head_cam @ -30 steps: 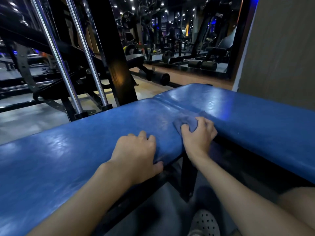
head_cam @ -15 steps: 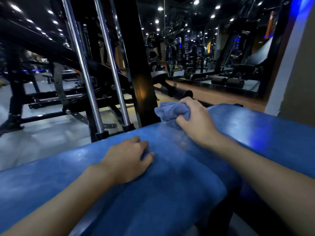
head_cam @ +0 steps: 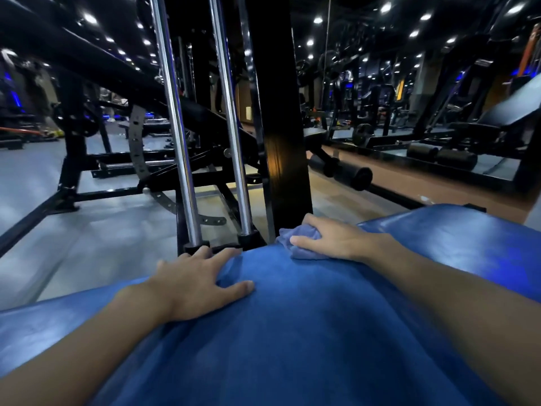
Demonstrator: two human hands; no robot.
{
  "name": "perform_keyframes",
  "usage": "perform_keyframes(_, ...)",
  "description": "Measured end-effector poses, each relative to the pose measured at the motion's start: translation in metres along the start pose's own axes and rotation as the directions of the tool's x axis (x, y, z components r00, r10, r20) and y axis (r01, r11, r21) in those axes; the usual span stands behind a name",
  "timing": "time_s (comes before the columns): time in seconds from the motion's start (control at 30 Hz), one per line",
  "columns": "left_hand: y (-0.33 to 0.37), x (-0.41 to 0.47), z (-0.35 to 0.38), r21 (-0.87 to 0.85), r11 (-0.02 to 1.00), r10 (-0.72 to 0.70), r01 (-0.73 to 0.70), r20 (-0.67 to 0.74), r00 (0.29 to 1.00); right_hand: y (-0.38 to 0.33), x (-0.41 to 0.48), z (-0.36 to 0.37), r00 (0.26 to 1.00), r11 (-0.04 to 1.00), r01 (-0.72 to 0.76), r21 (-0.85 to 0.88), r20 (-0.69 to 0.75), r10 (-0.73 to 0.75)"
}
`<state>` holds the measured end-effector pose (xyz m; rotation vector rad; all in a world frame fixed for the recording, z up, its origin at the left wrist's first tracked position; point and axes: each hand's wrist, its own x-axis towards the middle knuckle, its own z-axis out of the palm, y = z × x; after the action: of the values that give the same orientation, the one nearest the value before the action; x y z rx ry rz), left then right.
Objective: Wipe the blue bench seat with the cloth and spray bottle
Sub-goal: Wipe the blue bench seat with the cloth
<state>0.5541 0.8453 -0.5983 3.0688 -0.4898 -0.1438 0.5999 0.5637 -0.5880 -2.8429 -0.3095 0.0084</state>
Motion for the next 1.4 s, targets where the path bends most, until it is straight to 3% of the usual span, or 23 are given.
perform_keyframes(0.17, 0.012, 0.0, -0.003, 0.003, 1.0, 0.027, -0.027, 0.023, 0.999, -0.004, 0.003, -0.001, 0.998, 0.999, -0.02, -0.048, 0.058, 0.022)
perform_keyframes(0.3, 0.013, 0.003, -0.005, -0.005, 0.999, 0.045, -0.045, -0.006, 0.999, -0.046, 0.011, 0.019, 0.993, 0.99, 0.098, -0.098, 0.075, -0.091)
perform_keyframes(0.43, -0.009, -0.001, -0.012, -0.058, 0.998, -0.006, 0.008, 0.03, 1.0, -0.031, 0.01, 0.014, 0.987, 0.986, 0.16, -0.046, 0.032, -0.159)
perform_keyframes(0.57, -0.022, -0.009, -0.007, -0.086, 0.996, -0.014, 0.02, 0.076, 0.997, 0.004, 0.01, 0.004, 0.992, 0.994, 0.108, 0.004, 0.071, -0.108)
perform_keyframes(0.7, -0.024, -0.006, -0.002, -0.112, 0.993, -0.024, 0.028, 0.04, 0.999, -0.026, 0.014, 0.012, 0.995, 0.992, 0.084, -0.093, 0.065, -0.078)
perform_keyframes(0.83, -0.026, -0.013, -0.003, -0.124, 0.992, -0.027, 0.033, 0.043, 0.999, -0.075, 0.015, 0.035, 0.986, 0.976, 0.167, -0.137, 0.027, -0.165)
perform_keyframes(0.97, -0.049, -0.029, -0.008, -0.079, 0.995, -0.058, 0.061, 0.041, 0.997, -0.052, 0.004, 0.024, 0.979, 0.974, 0.204, -0.101, 0.018, -0.203)
perform_keyframes(1.07, -0.062, -0.037, -0.005, -0.078, 0.993, -0.081, 0.086, 0.06, 0.995, -0.026, 0.002, 0.017, 0.989, 0.98, 0.146, -0.135, -0.003, -0.147)
perform_keyframes(1.2, -0.062, -0.035, -0.002, -0.112, 0.991, -0.075, 0.077, 0.028, 0.997, -0.049, 0.004, 0.023, 0.992, 0.976, 0.119, -0.183, -0.01, -0.123)
perform_keyframes(1.27, -0.068, -0.033, -0.002, -0.176, 0.979, -0.097, 0.099, 0.021, 0.995, -0.078, 0.002, 0.032, 0.987, 0.97, 0.156, -0.185, -0.007, -0.16)
perform_keyframes(1.4, -0.076, -0.027, -0.006, -0.494, 0.868, -0.1, 0.05, -0.075, 0.992, -0.133, 0.002, 0.053, 0.967, 0.956, 0.254, -0.147, 0.022, -0.254)
